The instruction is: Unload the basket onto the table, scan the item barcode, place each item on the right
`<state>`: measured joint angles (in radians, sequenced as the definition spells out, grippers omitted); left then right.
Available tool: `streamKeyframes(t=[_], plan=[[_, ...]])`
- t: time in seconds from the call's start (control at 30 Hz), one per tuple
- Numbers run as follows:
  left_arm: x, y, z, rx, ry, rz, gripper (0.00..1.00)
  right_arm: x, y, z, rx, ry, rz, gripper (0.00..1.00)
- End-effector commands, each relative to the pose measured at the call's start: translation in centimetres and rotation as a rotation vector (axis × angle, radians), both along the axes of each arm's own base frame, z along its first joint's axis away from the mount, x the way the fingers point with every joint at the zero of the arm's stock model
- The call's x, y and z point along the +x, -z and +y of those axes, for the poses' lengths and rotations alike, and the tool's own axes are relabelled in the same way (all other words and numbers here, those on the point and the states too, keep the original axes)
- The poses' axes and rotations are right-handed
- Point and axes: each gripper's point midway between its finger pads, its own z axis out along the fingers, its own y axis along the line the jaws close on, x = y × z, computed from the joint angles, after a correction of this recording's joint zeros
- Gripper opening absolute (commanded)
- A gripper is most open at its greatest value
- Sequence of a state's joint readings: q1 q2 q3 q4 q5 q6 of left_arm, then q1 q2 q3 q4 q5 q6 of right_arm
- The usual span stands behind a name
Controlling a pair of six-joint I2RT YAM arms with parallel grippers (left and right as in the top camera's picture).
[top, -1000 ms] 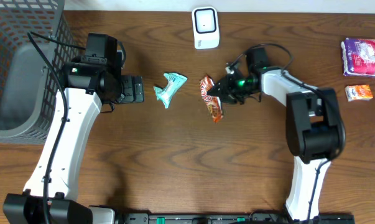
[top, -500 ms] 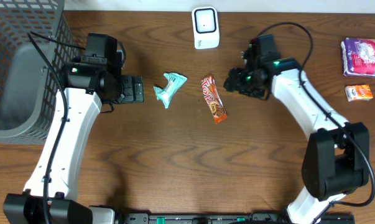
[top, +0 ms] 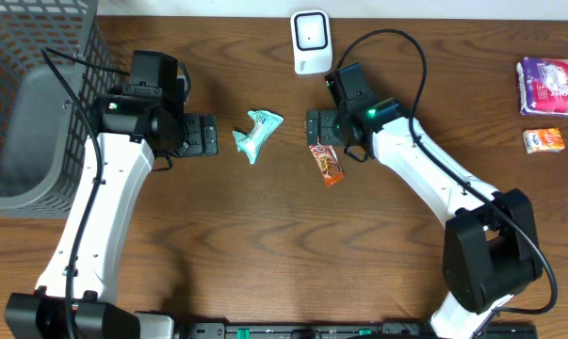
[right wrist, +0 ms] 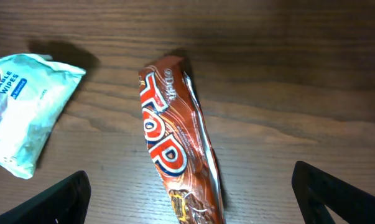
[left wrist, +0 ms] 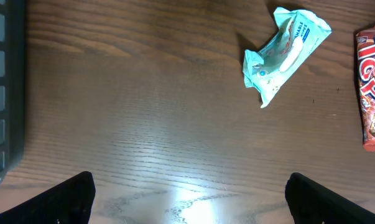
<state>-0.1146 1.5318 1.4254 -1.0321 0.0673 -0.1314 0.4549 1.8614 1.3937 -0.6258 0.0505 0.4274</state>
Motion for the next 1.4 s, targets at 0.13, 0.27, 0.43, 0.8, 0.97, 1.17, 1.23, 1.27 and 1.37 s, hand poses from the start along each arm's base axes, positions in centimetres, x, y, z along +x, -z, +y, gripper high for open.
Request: streamKeyframes(t=[0.13, 0.27, 0.43, 0.8, 0.97, 1.17, 1.23, 1.27, 1.37], plan=[[-0.1, 0.3, 0.3, 0.014, -0.014, 0.009, 0.98, 0.2, -0.5, 0.3, -0.019, -0.005, -0.036, 0.92], [-0.1, 0.3, 0.3, 0.013, -0.014, 0.008, 0.98, 0.3, -0.6, 0.5, -0.021, -0.021, -0.046, 0.94], [-0.1, 0.3, 0.3, 0.013, -0.014, 0.008, 0.98, 0.2, -0.4, 1.0, -0.067, -0.115, -0.062, 0.94], [-0.1, 0.3, 0.3, 0.014, -0.014, 0.009, 0.98, 0.1, -0.2, 2.1, -0.136, -0.186, -0.099, 0.84], [-0.1, 0.3, 0.3, 0.013, -0.014, 0.009, 0.98, 0.2, 0.8, 2.2, -0.163, -0.185, -0.097, 0.84], [-0.1, 0.3, 0.3, 0.014, -0.014, 0.009, 0.98, 0.7, 4.3, 2.4, -0.197, -0.19, -0.058, 0.76], [-0.1, 0.3, 0.3, 0.013, -0.014, 0.009, 0.98, 0.7, 5.3, 2.2, -0.215, -0.194, -0.047, 0.7], [-0.1, 0.3, 0.3, 0.013, -0.014, 0.008, 0.98, 0.7, 5.8, 2.2, -0.225, -0.199, -0.041, 0.68], [-0.1, 0.3, 0.3, 0.014, -0.014, 0.009, 0.98, 0.7, 7.0, 2.2, -0.238, -0.211, -0.024, 0.65]])
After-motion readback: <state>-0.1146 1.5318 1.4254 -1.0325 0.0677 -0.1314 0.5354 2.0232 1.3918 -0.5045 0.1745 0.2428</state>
